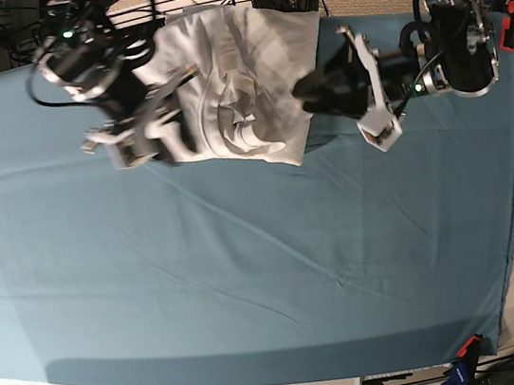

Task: Fold the T-shirt properly
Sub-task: 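Release the right gripper and lift both grippers off the bundle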

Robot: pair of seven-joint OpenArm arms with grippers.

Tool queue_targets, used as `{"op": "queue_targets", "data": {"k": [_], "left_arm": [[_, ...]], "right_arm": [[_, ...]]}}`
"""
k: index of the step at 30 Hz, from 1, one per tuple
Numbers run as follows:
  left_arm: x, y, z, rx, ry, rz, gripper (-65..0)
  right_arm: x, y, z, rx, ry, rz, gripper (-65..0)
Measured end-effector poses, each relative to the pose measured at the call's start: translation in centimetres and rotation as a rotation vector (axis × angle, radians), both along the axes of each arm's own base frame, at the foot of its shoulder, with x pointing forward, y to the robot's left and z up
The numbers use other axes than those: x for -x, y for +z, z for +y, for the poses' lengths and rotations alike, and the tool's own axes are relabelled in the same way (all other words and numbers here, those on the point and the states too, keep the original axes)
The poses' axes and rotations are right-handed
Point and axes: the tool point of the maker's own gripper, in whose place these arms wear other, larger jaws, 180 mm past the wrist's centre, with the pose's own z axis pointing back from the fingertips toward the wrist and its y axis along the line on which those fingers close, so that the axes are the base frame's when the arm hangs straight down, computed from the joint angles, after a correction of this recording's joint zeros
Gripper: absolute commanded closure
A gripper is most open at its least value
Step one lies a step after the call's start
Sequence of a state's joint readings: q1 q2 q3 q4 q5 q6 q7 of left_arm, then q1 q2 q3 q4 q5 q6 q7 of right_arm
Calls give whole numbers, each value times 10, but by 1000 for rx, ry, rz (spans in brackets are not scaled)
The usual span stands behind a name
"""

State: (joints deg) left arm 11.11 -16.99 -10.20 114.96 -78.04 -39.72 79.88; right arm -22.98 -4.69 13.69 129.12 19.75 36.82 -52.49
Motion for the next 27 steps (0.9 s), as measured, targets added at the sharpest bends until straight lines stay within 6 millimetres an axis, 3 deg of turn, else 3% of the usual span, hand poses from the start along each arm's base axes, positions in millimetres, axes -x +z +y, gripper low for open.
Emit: {"op": "queue_targets", "data": {"k": [4, 7, 12, 15, 20, 24, 27], "left_arm": [[26, 25, -13, 61, -60, -44, -189], [35, 32, -16, 46, -68, -77, -186], [32, 12, -20, -64, -34, -93, -180], [41, 9, -42, -52, -79, -96, -180], [67, -11, -71, -134, -192, -78, -182], [82, -23, -78, -177, -224, -67, -309], [68, -33, -71, -243, -136, -50, -337]], "right_arm": [[0, 3, -48, 52, -116, -3, -206], [1, 6, -65, 71, -150, -10, -206], [1, 5, -65, 48, -154, -10, -176], [2, -6, -67, 38, -161, 20, -128], [3, -13, -68, 31, -164, 41, -120], [3, -13, -69, 33, -164, 41, -120], [3, -12, -72, 49, -157, 39, -120]]}}
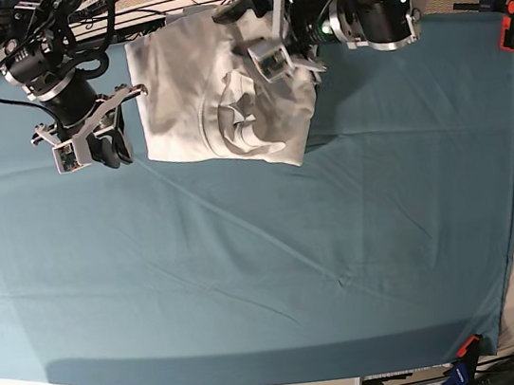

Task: Fold the T-shirt properly
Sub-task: 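Release the right gripper and lift both grippers off the bundle, then press and smooth the folded bundle with the left gripper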

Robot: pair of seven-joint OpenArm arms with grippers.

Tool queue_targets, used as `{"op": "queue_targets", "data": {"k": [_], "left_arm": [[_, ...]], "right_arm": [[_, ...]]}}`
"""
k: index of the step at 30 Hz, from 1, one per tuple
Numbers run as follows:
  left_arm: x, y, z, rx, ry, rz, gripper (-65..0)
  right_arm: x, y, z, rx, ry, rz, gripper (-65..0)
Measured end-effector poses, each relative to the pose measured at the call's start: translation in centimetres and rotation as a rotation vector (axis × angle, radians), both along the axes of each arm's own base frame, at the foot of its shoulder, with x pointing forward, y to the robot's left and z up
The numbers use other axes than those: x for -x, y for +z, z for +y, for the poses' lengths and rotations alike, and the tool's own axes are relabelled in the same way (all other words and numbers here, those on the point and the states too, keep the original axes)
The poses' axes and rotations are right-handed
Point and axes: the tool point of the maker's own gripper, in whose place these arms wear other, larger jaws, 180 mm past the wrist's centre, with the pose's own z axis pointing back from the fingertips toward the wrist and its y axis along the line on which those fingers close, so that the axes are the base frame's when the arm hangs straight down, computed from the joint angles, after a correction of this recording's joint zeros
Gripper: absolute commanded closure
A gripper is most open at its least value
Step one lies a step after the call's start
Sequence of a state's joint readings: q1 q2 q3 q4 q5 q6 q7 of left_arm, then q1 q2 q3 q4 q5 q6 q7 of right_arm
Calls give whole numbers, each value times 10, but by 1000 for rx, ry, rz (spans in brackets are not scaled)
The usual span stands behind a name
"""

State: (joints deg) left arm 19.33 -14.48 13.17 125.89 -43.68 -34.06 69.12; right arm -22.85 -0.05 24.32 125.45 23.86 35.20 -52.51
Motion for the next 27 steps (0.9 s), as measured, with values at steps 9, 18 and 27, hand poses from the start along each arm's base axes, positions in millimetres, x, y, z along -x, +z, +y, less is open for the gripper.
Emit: {"op": "queue_targets", "data": {"k": [9, 18, 27], "left_arm": [[-19, -21, 20, -135, 176, 25, -337], [7, -16, 12, -85, 152, 96, -337], [16, -10, -23, -73, 156, 79, -337]], "right_arm": [[0, 0, -1, 4, 1, 3, -120], [0, 0, -2, 11, 4, 3, -120], [0, 0, -2, 12, 4, 3, -120]]}}
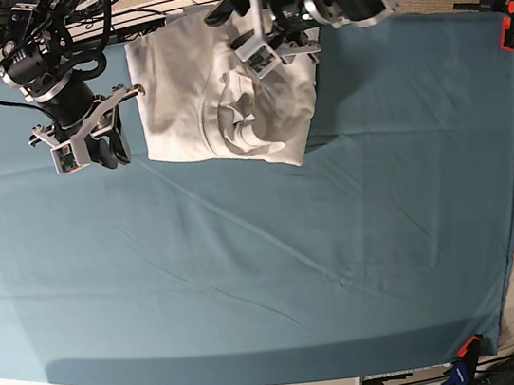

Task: Fold the T-shirt properly
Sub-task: 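Press and smooth the folded bundle with the left gripper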

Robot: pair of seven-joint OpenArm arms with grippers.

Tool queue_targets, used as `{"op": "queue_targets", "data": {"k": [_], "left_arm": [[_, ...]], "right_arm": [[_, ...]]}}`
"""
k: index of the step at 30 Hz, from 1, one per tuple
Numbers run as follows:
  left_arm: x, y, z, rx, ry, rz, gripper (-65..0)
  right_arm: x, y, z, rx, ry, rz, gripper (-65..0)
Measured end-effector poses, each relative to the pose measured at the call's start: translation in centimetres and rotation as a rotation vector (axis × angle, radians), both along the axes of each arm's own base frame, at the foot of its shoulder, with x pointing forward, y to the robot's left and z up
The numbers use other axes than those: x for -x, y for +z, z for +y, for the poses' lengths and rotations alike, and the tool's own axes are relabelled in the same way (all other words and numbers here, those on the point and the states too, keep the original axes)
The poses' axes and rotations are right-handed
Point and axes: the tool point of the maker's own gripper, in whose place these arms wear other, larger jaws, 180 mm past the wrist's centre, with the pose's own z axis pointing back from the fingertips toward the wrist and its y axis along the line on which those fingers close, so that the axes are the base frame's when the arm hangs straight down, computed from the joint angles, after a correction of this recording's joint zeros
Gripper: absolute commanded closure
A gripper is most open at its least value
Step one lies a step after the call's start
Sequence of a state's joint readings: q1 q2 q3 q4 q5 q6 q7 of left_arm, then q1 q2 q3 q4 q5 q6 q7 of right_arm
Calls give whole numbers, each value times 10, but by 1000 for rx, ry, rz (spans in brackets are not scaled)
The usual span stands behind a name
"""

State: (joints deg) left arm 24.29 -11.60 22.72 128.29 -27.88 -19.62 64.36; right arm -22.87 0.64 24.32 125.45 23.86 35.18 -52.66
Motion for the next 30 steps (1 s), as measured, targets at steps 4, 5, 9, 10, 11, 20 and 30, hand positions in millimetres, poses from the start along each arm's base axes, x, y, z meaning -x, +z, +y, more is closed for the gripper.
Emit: {"op": "queue_targets", "data": {"k": [4, 5, 9, 10, 11, 20, 30], "left_arm": [[5, 3, -13, 1, -14, -20, -337], [4, 1, -12, -10, -9, -24, -337], [-1, -5, -5, -62, 20, -33, -337], [-2, -8, -3, -78, 28, -36, -337], [-4, -10, 0, -98, 37, -44, -337], [-7, -15, 7, -144, 53, -54, -85], [-19, -11, 7, -145, 56, -91, 0]], "right_arm": [[0, 0, 0, -1, 0, -1, -120], [0, 0, 0, 0, 0, 0, -120], [0, 0, 0, -1, 0, 0, -120], [0, 0, 0, 0, 0, 0, -120], [0, 0, 0, 0, 0, 0, -120], [-1, 2, 3, -21, 6, -8, -120], [-1, 2, 3, -21, 6, -9, -120]]}}
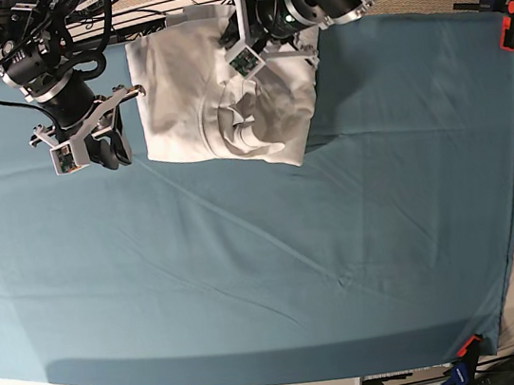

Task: Fold the T-shirt properly
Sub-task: 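Press and smooth the folded bundle with the left gripper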

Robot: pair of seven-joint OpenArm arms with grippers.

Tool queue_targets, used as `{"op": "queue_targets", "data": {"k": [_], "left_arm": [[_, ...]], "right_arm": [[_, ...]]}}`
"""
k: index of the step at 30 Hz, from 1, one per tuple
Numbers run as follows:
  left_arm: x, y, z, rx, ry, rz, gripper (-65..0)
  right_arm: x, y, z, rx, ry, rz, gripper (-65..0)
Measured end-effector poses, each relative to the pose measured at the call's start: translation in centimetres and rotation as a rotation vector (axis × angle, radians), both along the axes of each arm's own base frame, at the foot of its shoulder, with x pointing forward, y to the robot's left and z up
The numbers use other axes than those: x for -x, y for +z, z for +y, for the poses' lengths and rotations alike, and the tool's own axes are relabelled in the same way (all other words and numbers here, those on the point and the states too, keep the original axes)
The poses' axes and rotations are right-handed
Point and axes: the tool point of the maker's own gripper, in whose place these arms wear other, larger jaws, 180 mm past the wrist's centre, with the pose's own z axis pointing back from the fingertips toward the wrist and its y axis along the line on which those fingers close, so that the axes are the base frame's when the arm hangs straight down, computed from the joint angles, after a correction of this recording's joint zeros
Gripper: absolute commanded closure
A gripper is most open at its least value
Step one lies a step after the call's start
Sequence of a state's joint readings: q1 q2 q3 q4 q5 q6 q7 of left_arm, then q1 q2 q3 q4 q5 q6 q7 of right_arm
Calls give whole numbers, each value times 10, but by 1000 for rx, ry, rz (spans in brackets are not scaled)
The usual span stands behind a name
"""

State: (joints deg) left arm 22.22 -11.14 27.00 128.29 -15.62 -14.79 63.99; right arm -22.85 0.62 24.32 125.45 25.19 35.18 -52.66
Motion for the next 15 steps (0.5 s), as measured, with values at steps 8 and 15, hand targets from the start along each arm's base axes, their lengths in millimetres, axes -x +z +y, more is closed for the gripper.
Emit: {"op": "queue_targets", "data": {"k": [8, 15], "left_arm": [[-6, -7, 11, -69, 9, -35, 0], [-8, -15, 25, -136, 17, -45, 0]], "right_arm": [[0, 0, 0, 1, 0, 1, -120], [0, 0, 0, 1, 0, 0, -120]]}}
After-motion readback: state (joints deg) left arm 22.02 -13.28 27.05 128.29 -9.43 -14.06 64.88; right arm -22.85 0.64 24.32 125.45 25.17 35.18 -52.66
